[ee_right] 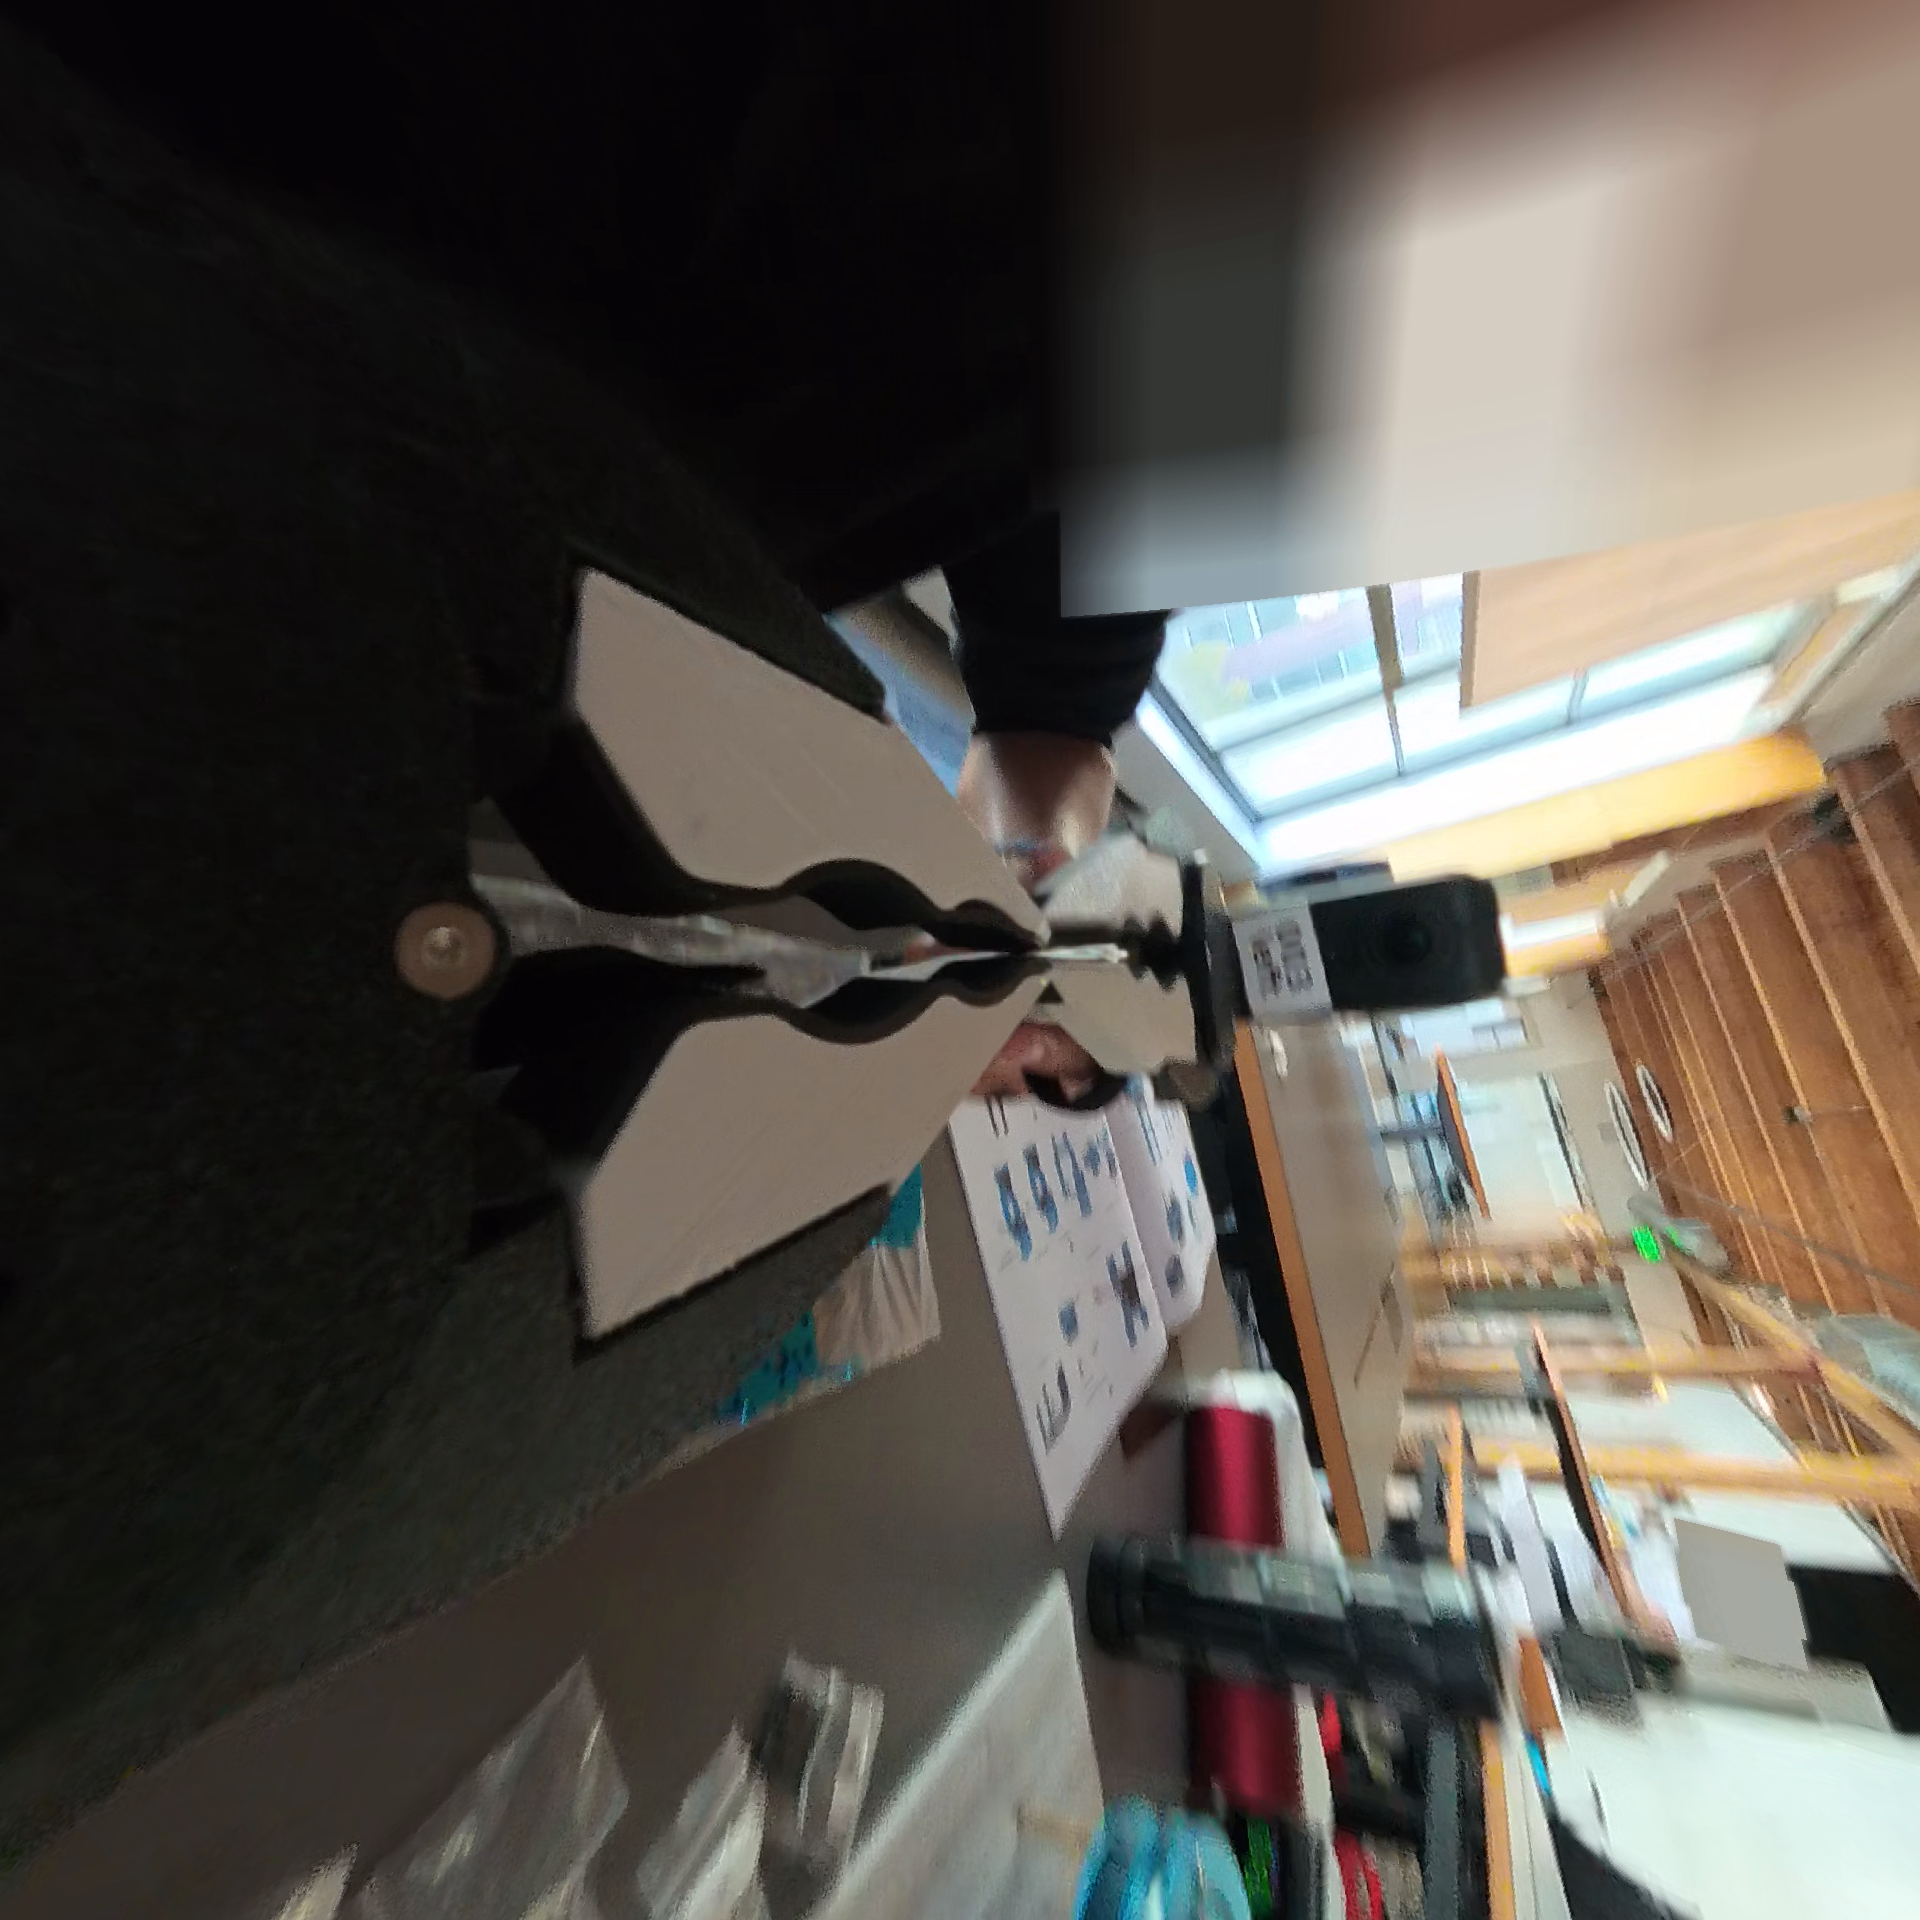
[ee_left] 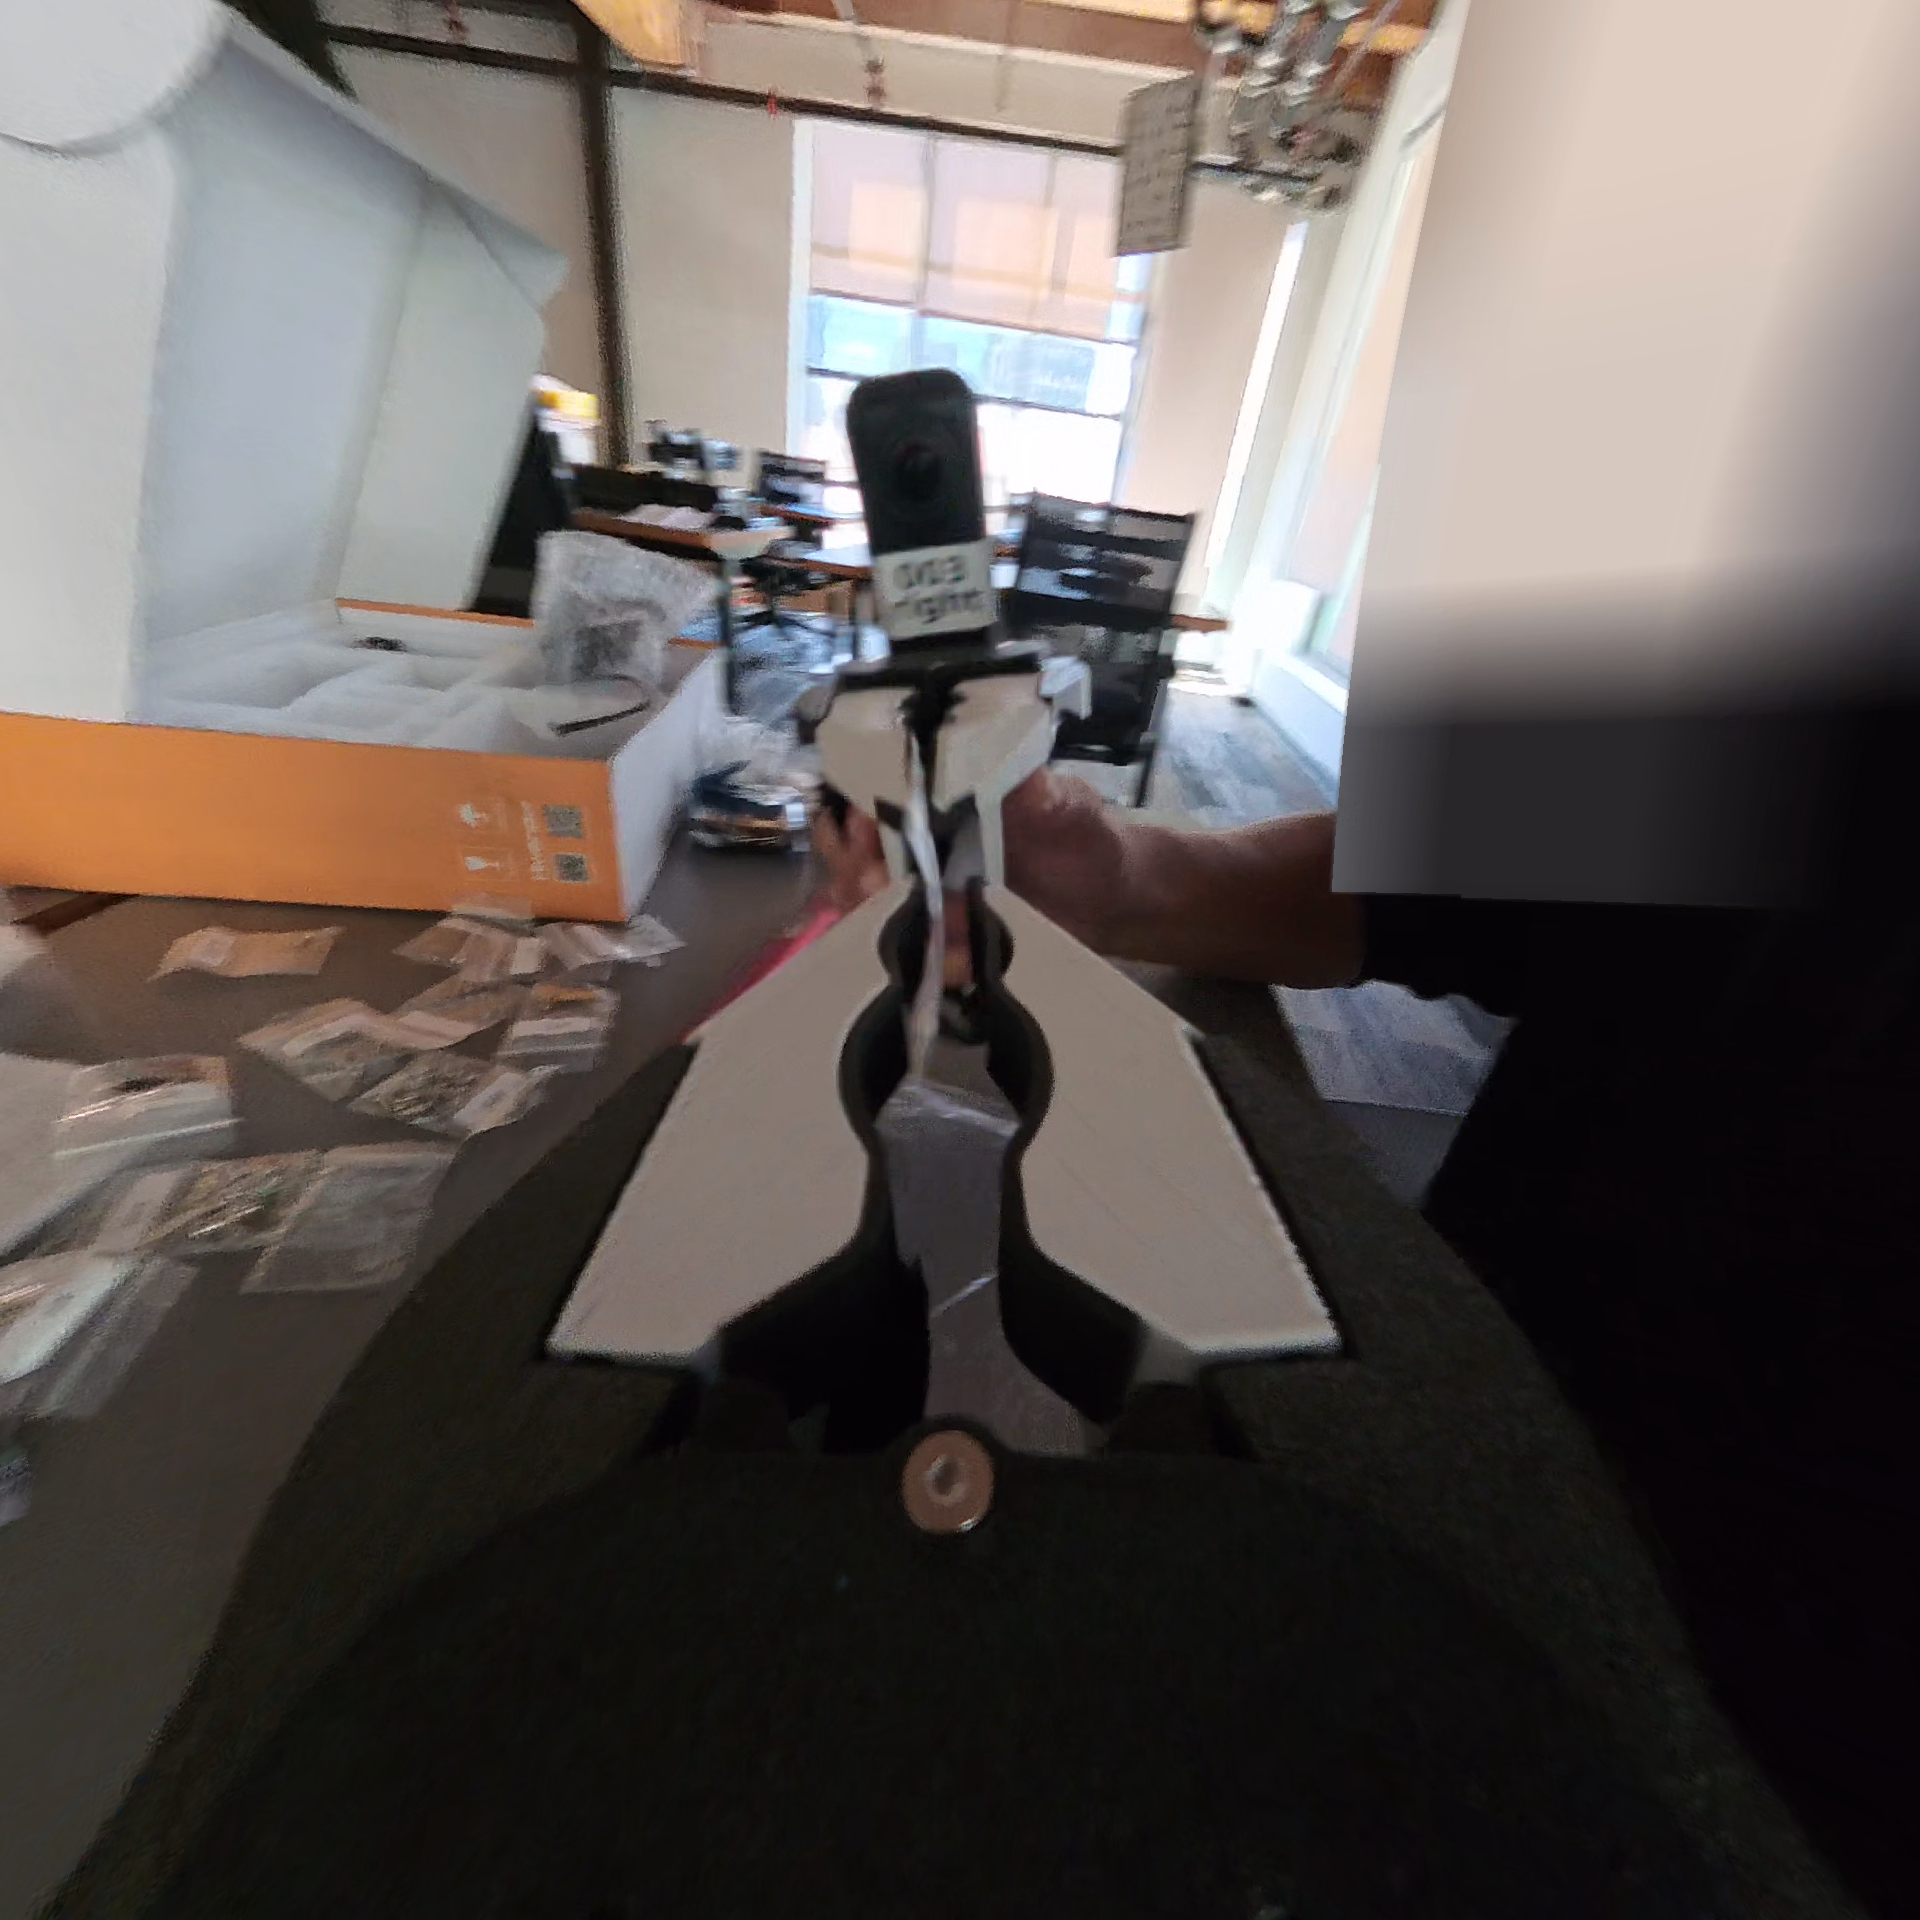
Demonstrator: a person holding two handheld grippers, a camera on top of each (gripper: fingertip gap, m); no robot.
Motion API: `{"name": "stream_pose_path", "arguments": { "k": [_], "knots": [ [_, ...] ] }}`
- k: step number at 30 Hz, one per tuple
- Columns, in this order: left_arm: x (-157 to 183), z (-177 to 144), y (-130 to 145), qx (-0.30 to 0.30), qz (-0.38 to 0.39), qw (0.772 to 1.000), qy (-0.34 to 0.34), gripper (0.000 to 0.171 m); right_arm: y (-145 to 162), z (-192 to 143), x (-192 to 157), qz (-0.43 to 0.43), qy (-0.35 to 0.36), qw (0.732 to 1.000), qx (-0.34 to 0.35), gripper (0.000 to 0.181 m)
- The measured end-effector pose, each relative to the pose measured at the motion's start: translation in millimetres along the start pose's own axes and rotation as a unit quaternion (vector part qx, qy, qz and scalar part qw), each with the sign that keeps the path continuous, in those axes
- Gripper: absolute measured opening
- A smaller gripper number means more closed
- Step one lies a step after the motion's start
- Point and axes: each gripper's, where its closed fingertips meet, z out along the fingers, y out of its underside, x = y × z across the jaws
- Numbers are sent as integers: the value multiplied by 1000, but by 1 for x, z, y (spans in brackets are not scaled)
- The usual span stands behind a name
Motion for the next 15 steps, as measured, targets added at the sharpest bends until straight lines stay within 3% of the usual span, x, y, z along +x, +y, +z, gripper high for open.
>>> {"name": "stream_pose_path", "arguments": {
  "k": [2, 4, 5, 7, 12, 13, 15],
  "knots": [
    [-19, -10, -6, -5, 7, 999, -47, 19, -11, -18, 42, -15, 114, 993, -20, 0],
    [-27, -23, -13, -2, -15, 998, -65, 20, 0, -45, 97, -47, 259, 955, -138, 0],
    [-28, -29, -13, -11, -27, 997, -75, 20, 11, -63, 125, -81, 332, 912, -226, 0],
    [-21, -40, -10, -26, -35, 995, -88, 21, 19, -101, 172, -138, 440, 803, -377, 0],
    [9, -80, -8, -34, 18, 986, -161, 21, -5, -160, 254, -171, 583, 584, -539, 0],
    [13, -91, -6, -35, 26, 982, -182, 21, -7, -165, 268, -178, 599, 555, -549, 0],
    [27, -112, 0, -37, 34, 977, -206, 20, 14, -171, 281, -131, 599, 527, -588, 0]
  ]
}}
